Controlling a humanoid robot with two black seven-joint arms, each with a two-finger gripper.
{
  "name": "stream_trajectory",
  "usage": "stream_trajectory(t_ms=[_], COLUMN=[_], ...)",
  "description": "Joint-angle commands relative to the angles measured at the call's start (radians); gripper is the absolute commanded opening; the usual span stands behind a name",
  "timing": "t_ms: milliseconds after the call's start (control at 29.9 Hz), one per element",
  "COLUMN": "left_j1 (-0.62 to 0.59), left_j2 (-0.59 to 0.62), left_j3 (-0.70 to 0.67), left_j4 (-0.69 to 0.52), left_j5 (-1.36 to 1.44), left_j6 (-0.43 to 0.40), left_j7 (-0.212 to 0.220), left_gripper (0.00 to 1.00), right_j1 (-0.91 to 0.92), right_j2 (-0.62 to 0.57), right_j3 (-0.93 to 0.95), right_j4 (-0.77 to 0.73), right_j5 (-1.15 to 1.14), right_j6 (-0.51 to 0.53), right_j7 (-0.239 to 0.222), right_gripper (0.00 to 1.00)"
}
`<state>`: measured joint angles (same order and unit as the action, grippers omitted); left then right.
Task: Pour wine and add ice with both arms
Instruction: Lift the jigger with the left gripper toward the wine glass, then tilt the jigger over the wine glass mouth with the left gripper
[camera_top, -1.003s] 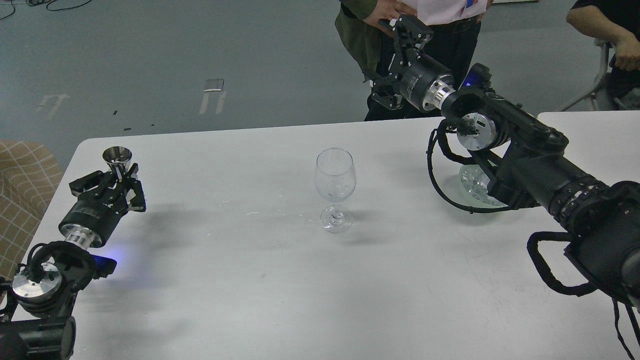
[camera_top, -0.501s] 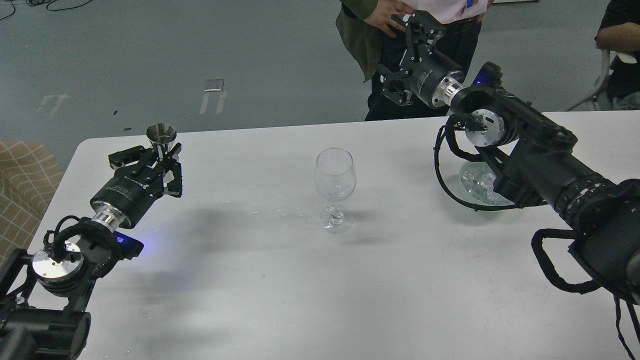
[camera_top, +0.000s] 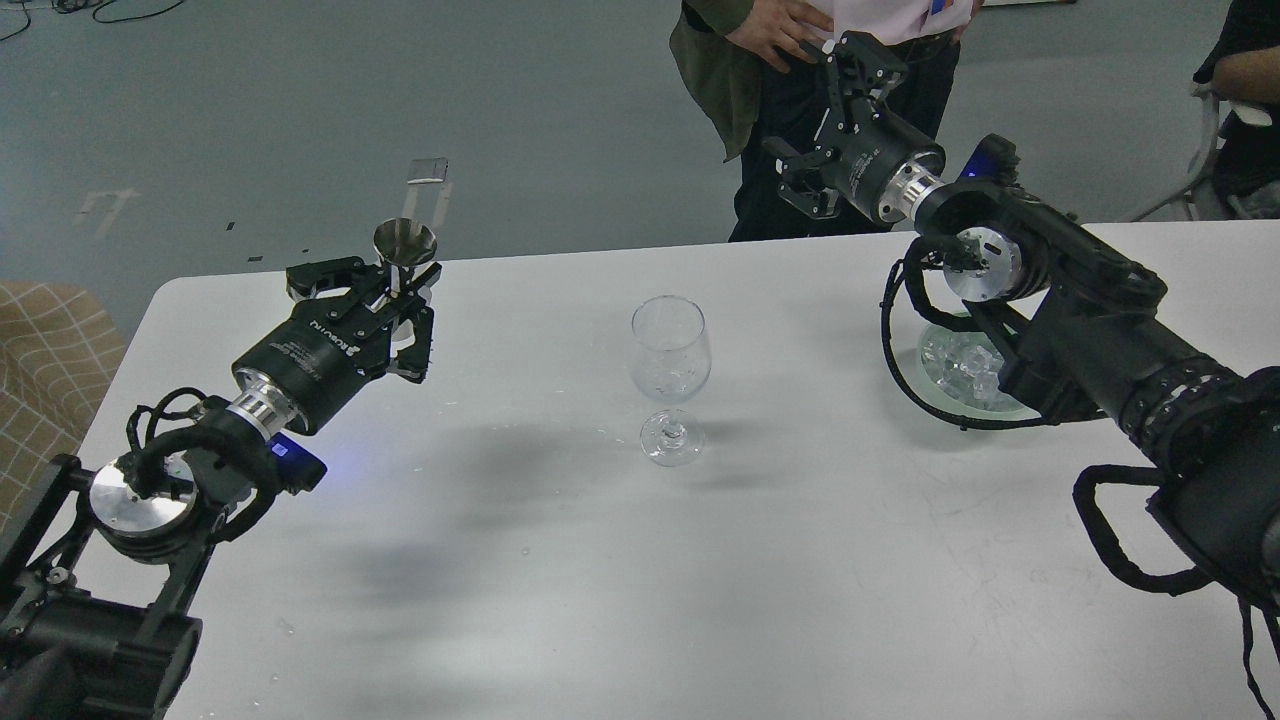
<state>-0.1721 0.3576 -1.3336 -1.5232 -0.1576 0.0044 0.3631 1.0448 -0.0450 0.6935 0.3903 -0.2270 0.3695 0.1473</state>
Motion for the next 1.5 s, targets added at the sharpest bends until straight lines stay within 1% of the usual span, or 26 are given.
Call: stream_trajectory(t_ms=[0,134,201,401,535,602,902,1003,1170,1471], left_j1=[-0.039,-0.087,-0.121,-0.181,-0.198,-0.22,-0.26,-0.267,-0.279,-0.325], left_j2=[0.003,-0.002,-0.005,-0.003,-0.002,-0.005,-0.012,-0.019,-0.049,-0.066], left_j3=[0.069,0.102,0.126,0.192,0.208,0.22,0.278,0.291,0.307,0.353], left_j4=[-0.034,-0.035,-0.041,-0.041,-0.043,-0.041,-0.041,-0.041,-0.04,-0.031], left_j5=[0.029,0.07,0.084,0.133,0.147,0.147,0.165,0.182,0.187,0.245], left_j6=[0.042,0.08,0.111,0.134,0.144,0.169,0.203,0.213,0.221,0.269], left_j7=[0.013,0.02,0.043,0.053,0.056,0.071,0.077,0.089,0.088,0.088], left_gripper=[0.0,0.0,0.0,0.0,0.0,0.0,0.0,0.0,0.0,0.0], right_j1=[-0.008,-0.012,-0.012,-0.012,-0.012,-0.012,-0.012,-0.012,-0.012,-0.012], right_j2=[-0.015,-0.015,-0.015,-0.013,-0.015,-0.013,-0.013,-0.01,-0.009,-0.01], right_j3=[0.0,0.0,0.0,0.0,0.001,0.003,0.006,0.006,0.006,0.007], right_j4=[0.001,0.002,0.002,0.004,0.004,0.004,0.005,0.005,0.005,0.005], right_j5=[0.0,0.0,0.0,0.0,0.0,0.0,0.0,0.0,0.0,0.0], right_j6=[0.002,0.002,0.002,0.002,0.002,0.002,0.003,0.003,0.003,0.003], right_j7=[0.0,0.0,0.0,0.002,0.002,0.002,0.002,0.002,0.002,0.002], right_gripper=[1.0,1.0,1.0,1.0,1.0,1.0,1.0,1.0,1.0,1.0])
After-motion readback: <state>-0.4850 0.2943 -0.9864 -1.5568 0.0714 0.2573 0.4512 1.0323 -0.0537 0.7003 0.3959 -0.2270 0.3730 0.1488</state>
